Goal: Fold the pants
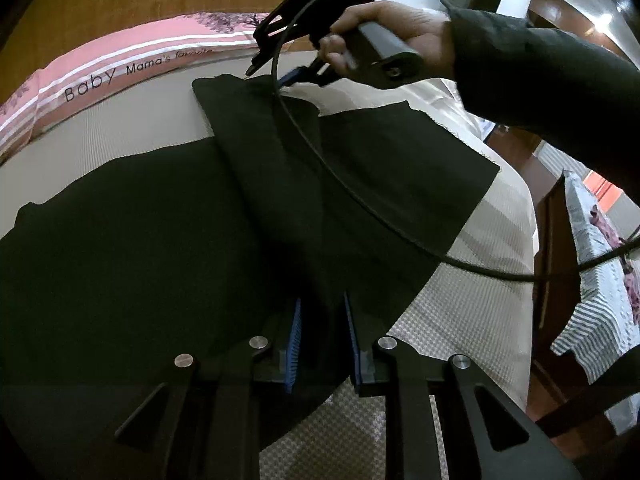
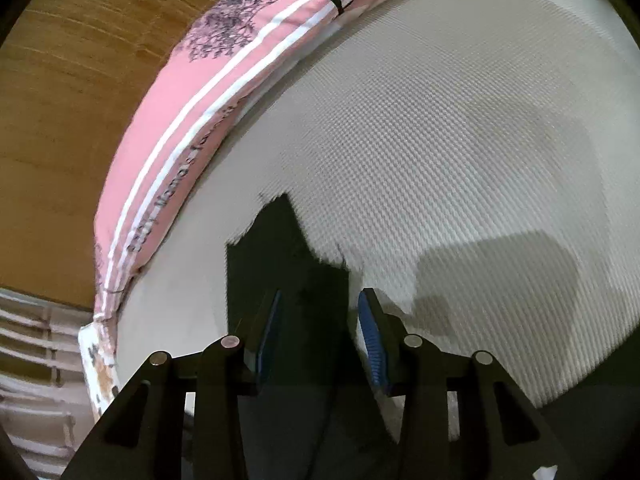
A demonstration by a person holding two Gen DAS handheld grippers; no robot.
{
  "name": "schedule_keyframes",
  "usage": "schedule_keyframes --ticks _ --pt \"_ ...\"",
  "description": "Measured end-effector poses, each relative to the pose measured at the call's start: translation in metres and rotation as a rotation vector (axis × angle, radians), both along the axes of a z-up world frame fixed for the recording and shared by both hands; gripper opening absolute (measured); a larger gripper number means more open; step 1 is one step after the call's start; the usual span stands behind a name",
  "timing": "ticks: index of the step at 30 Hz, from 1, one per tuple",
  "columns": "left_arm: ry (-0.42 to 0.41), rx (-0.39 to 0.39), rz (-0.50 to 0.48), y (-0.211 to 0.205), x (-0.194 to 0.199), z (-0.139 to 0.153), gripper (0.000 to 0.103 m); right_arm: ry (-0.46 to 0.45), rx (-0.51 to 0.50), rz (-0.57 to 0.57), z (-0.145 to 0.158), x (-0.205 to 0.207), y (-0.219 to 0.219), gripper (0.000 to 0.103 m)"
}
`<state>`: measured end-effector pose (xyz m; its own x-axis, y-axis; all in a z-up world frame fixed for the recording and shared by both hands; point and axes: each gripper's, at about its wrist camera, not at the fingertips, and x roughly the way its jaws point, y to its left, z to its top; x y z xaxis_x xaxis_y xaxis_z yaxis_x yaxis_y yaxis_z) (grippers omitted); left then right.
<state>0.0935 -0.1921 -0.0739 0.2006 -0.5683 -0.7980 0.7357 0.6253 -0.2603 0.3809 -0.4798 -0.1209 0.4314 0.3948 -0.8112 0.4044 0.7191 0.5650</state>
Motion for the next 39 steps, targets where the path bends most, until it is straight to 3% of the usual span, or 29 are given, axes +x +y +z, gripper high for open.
schedule_keyframes --ticks 1,2,3,7,11,15,18,22,27,30,35,39 --pt "0.003 -0.001 0.001 0.000 0.001 0.000 0.020 -0.009 0.005 -0.001 0.000 0.002 -0.001 0.023" --pt "0.007 -0.002 0.003 0.000 0.002 -0.001 0.020 -0.022 0.015 -0.005 0.001 0.003 -0.001 0.009" --pt "0.009 -0.001 0.005 -0.002 0.002 -0.001 0.020 -0.032 0.015 0.001 0.003 0.003 0.000 0.008" --pt "0.005 0.008 0.007 -0.004 0.002 0.000 0.020 -0.113 -0.070 0.042 0.031 -0.009 0.004 0.005" --pt "-0.007 0.037 0.009 -0.008 0.001 0.003 0.018 -0.174 -0.112 0.001 0.064 -0.038 -0.015 0.004" --pt "-0.054 0.061 -0.003 -0.014 -0.004 0.005 0.018 -0.238 -0.170 -0.081 0.099 -0.099 -0.053 0.004" --pt "-0.094 0.096 -0.020 -0.020 -0.009 0.005 0.018 -0.232 -0.234 -0.148 0.109 -0.161 -0.085 0.004" --pt "-0.170 0.150 -0.059 -0.030 -0.020 0.006 0.018 -0.149 -0.252 -0.256 0.089 -0.235 -0.118 0.004" --pt "-0.203 0.201 -0.080 -0.037 -0.025 0.003 0.018 -0.014 -0.192 -0.380 0.031 -0.304 -0.135 0.004" --pt "-0.214 0.225 -0.093 -0.039 -0.025 0.004 0.018 -0.017 -0.184 -0.408 0.022 -0.319 -0.134 0.003" --pt "-0.234 0.245 -0.103 -0.042 -0.027 0.003 0.018 -0.073 -0.212 -0.407 0.038 -0.327 -0.129 0.003" --pt "-0.231 0.247 -0.111 -0.044 -0.027 0.004 0.018 -0.038 -0.224 -0.410 0.027 -0.327 -0.132 0.003"
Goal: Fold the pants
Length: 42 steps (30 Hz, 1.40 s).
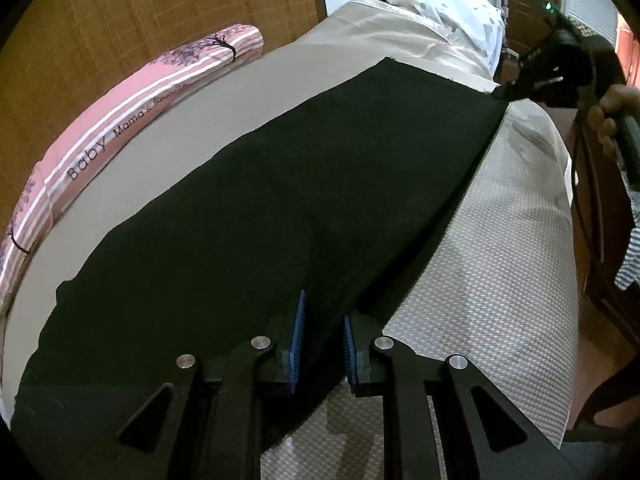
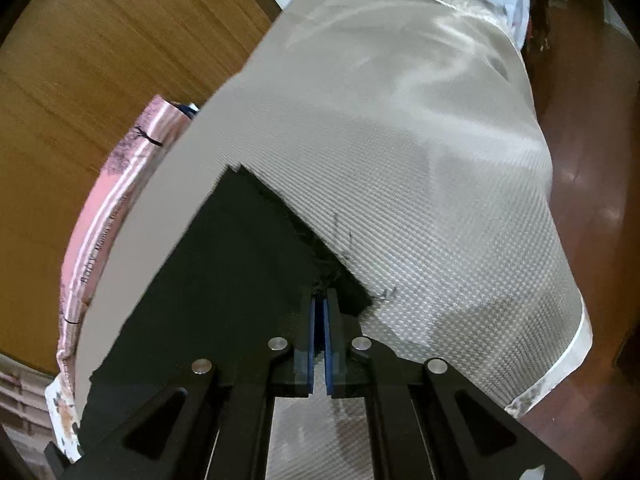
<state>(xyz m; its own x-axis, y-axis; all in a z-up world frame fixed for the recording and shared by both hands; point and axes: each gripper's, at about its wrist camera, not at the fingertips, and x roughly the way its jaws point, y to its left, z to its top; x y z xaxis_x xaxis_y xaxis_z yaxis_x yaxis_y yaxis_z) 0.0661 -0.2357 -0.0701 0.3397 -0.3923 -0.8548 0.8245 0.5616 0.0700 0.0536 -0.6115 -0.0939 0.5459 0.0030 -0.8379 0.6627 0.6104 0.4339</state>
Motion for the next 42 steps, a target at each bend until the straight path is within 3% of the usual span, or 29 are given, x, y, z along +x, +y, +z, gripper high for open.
schedule_keyframes --ticks 6,10,13,16,20,26,32,35,37,39,41,42 --pt "0.103 -0.072 0.025 0.016 0.010 0.004 0.024 0.031 0.012 -0.026 -0.013 0.001 -0.002 0.005" --pt "0.206 -0.177 0.071 0.041 0.023 0.014 0.033 0.055 0.017 -0.017 -0.002 0.003 -0.002 0.031" --pt "0.205 -0.251 0.141 0.073 0.037 0.027 0.037 0.034 -0.050 -0.037 0.020 0.000 0.000 0.033" --pt "0.163 -0.278 0.257 0.112 0.057 0.037 0.041 0.007 -0.113 0.008 0.044 0.009 0.011 0.033" --pt "0.104 -0.256 0.441 0.171 0.089 0.039 0.041 -0.047 -0.088 0.228 0.067 0.060 0.062 0.033" --pt "0.065 -0.215 0.611 0.242 0.107 0.025 0.041 -0.076 0.046 0.591 0.060 0.163 0.182 0.033" --pt "0.114 -0.225 0.644 0.270 0.096 0.002 0.041 -0.024 0.163 0.912 0.025 0.253 0.328 0.033" --pt "0.126 -0.256 0.648 0.276 0.089 -0.002 0.041 0.009 0.174 1.021 0.015 0.278 0.383 0.035" --pt "0.142 -0.280 0.654 0.281 0.088 -0.003 0.041 0.029 0.175 1.058 0.010 0.289 0.406 0.045" --pt "0.161 -0.315 0.657 0.287 0.088 -0.003 0.041 0.052 0.188 1.092 0.003 0.303 0.427 0.047" --pt "0.174 -0.343 0.661 0.292 0.085 -0.003 0.041 0.076 0.238 1.142 -0.006 0.310 0.443 0.046" --pt "0.180 -0.353 0.663 0.294 0.084 -0.002 0.041 0.084 0.253 1.154 -0.009 0.310 0.448 0.033"
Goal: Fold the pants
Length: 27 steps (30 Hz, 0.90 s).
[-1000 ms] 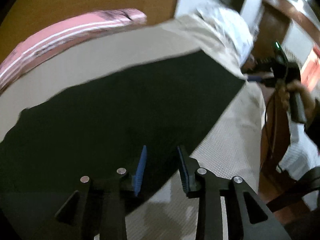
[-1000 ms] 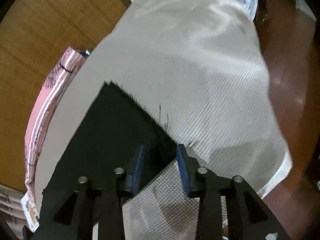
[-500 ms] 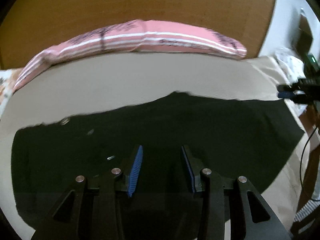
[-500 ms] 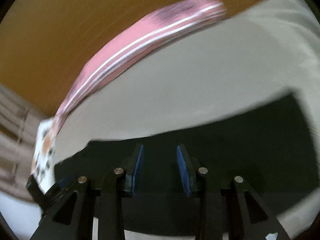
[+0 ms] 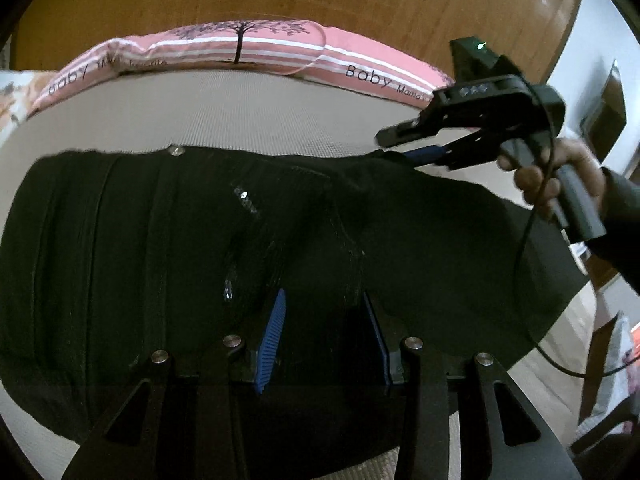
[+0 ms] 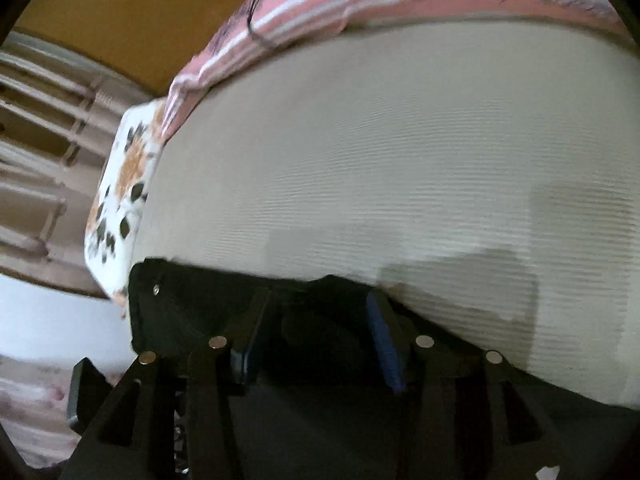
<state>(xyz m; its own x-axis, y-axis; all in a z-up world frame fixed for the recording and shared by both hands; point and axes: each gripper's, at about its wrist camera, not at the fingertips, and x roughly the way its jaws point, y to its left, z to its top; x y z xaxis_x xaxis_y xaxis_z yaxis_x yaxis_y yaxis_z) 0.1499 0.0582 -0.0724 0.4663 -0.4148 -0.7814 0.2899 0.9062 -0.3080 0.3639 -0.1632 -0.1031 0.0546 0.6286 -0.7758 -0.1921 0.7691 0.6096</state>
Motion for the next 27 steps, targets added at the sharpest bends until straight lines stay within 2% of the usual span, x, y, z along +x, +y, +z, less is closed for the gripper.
schedule_keyframes --ticks 1,6,8,12,14,15,16,18,20,23,27 --pt "0.002 -0.004 -0.002 0.001 -0.001 0.000 0.041 0.004 0.008 0.013 -0.002 0.000 0.003 0.013" --pt "0.007 -0.014 0.007 0.004 -0.008 0.002 0.041 -0.108 -0.033 -0.011 0.016 -0.001 0.007 0.010" --pt "-0.001 -0.002 0.001 0.003 -0.011 0.002 0.041 -0.132 -0.093 -0.004 0.011 0.000 0.014 0.010" --pt "-0.004 0.015 0.000 0.001 -0.012 0.004 0.041 -0.155 -0.142 -0.023 -0.004 0.003 0.021 0.009" --pt "-0.004 0.016 0.002 0.001 -0.013 0.004 0.040 -0.158 -0.142 -0.023 -0.003 0.002 0.019 0.011" --pt "-0.004 0.017 0.003 0.001 -0.014 0.004 0.041 -0.152 -0.141 -0.025 -0.001 0.001 0.017 0.015" --pt "-0.004 0.020 0.003 0.001 -0.014 0.004 0.041 -0.146 -0.138 -0.039 0.002 0.001 0.014 0.026" --pt "-0.004 0.027 0.005 -0.001 -0.016 0.004 0.041 -0.195 -0.176 -0.089 0.020 -0.005 0.007 0.036" --pt "-0.004 0.030 0.007 -0.001 -0.018 0.005 0.041 -0.249 -0.171 -0.108 0.036 -0.020 -0.003 0.037" --pt "-0.007 0.042 0.009 -0.003 -0.020 0.005 0.041 -0.260 -0.143 -0.130 0.048 -0.052 -0.022 0.041" --pt "-0.012 0.070 0.012 -0.006 -0.023 0.005 0.041 -0.233 -0.223 -0.141 0.029 -0.076 -0.037 0.041"
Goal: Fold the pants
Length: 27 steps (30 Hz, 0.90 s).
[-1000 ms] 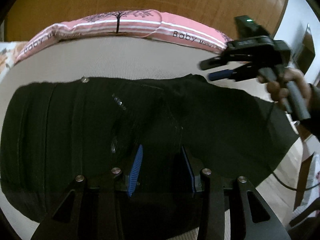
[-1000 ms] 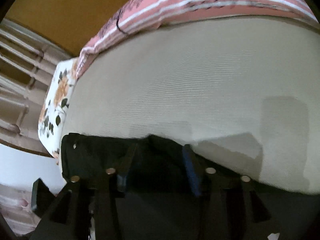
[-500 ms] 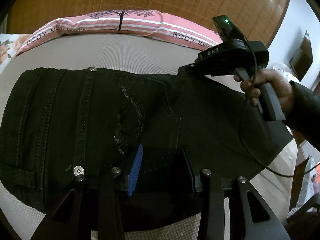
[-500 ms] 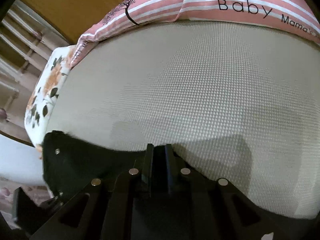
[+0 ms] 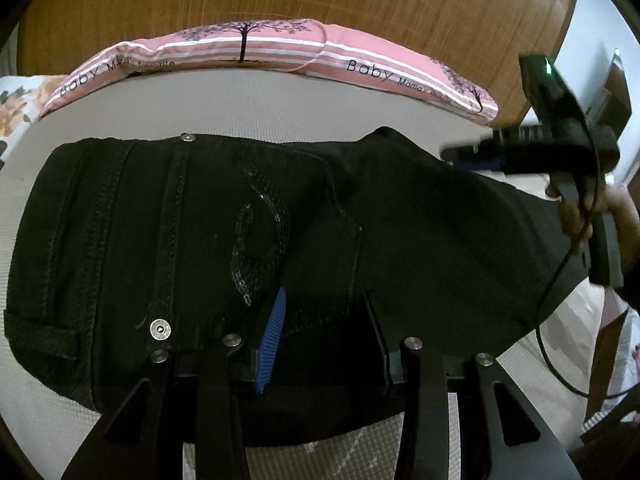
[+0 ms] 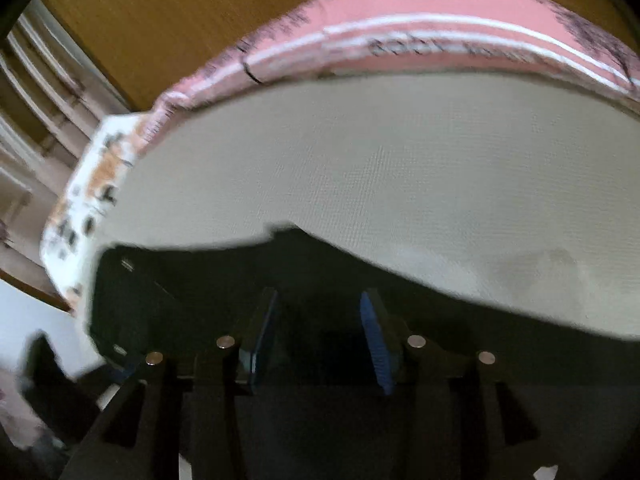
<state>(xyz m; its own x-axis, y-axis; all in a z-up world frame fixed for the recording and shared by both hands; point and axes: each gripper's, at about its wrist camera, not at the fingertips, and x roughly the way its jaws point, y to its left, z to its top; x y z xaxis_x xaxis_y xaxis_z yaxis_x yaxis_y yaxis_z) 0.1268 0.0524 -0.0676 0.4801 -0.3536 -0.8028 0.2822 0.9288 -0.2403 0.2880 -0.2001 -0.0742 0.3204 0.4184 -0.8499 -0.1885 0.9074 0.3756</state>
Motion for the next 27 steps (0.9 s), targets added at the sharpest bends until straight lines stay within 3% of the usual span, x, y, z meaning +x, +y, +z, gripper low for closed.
schedule_keyframes --ticks 3,5,11,17,23,27 --pt "-0.008 0.024 -0.006 -0.002 -0.003 0.000 0.041 0.021 -0.017 -0.058 -0.019 -0.006 -0.016 0.034" --pt "-0.011 0.050 -0.018 -0.005 -0.003 0.000 0.041 0.020 0.035 -0.113 -0.019 -0.008 -0.032 0.037" --pt "0.020 0.077 0.003 -0.009 0.002 0.008 0.041 -0.025 0.119 -0.249 0.012 -0.046 -0.086 0.043" --pt "-0.002 0.065 -0.011 -0.030 -0.005 0.025 0.042 -0.016 0.198 -0.486 0.021 -0.145 -0.200 0.044" --pt "-0.003 0.085 -0.109 -0.077 -0.013 0.029 0.042 0.039 0.222 -0.766 -0.002 -0.242 -0.306 0.044" --pt "0.014 0.072 -0.161 -0.105 -0.016 0.028 0.042 0.050 0.275 -0.889 -0.019 -0.278 -0.346 0.044"
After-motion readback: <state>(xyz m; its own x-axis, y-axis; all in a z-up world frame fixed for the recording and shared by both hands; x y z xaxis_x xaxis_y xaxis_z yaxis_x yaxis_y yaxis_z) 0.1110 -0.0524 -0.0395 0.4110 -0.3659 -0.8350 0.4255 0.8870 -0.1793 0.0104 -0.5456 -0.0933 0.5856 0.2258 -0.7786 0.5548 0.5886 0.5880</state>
